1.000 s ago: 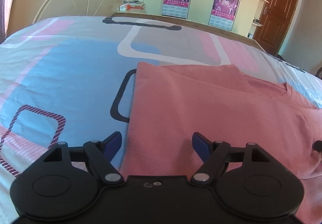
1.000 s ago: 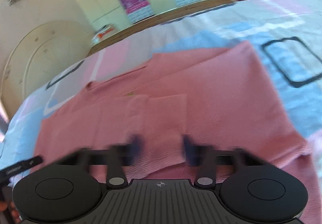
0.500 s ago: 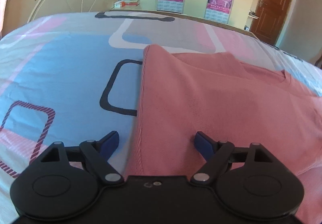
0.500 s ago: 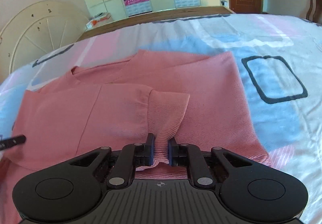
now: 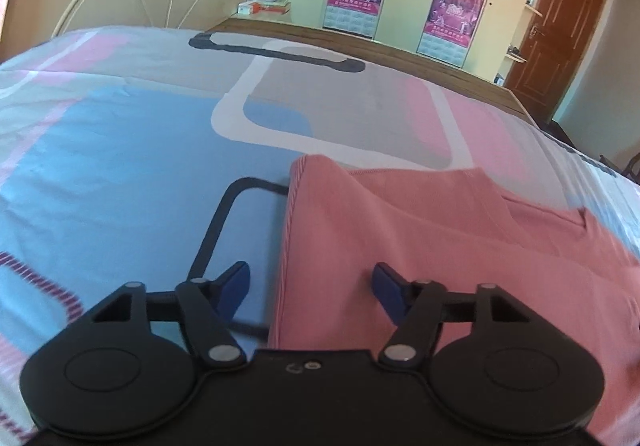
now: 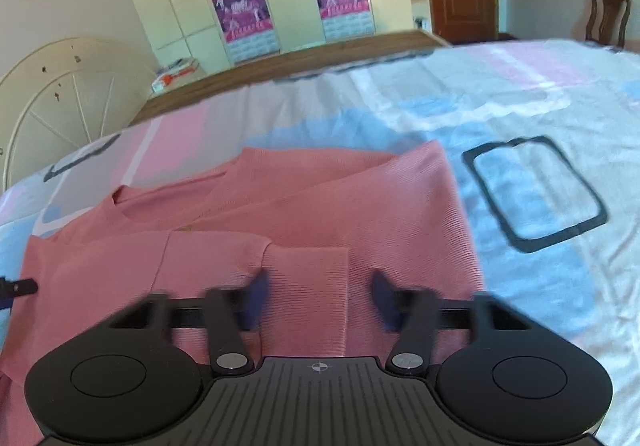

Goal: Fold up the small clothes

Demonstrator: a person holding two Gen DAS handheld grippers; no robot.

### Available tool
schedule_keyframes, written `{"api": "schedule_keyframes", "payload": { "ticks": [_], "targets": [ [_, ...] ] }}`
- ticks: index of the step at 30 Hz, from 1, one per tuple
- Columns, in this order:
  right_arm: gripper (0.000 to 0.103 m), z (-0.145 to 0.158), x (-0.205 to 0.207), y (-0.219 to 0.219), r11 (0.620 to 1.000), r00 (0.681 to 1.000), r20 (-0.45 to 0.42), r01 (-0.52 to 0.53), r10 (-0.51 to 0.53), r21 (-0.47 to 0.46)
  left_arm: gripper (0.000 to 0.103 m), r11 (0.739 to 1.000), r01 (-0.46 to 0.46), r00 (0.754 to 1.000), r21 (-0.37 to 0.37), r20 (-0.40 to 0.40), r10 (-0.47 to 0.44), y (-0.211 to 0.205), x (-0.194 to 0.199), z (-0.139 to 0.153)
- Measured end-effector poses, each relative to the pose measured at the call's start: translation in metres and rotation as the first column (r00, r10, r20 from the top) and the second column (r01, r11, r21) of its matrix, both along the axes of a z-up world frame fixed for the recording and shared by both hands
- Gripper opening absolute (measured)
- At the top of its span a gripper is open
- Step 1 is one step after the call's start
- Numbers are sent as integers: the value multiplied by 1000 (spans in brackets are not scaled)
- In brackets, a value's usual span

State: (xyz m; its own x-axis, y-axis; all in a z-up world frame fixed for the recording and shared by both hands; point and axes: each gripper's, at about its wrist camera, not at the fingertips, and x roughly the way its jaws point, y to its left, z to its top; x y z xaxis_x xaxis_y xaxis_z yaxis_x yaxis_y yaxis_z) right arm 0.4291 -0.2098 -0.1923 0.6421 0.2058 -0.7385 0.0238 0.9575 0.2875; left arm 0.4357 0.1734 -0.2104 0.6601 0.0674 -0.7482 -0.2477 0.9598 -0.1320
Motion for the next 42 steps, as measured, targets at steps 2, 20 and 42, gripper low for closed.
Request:
{"api": "schedule_keyframes", "payload": {
  "ticks": [2,20,42],
  "targets": [
    [21,-5,1,2,1000,1000,-16,-20,21,20,59,1000,-4,1000,2,8,4,1,9,-2],
    [21,16,-7,6,992,995,97,-16,29,-126,27,998,-40,998,49,50,37,7,15,0],
    [33,4,-27,56,943,966,19,-248,259,-223,55,982,144,988,121,42,-150,-54,-41,-11]
  ]
}}
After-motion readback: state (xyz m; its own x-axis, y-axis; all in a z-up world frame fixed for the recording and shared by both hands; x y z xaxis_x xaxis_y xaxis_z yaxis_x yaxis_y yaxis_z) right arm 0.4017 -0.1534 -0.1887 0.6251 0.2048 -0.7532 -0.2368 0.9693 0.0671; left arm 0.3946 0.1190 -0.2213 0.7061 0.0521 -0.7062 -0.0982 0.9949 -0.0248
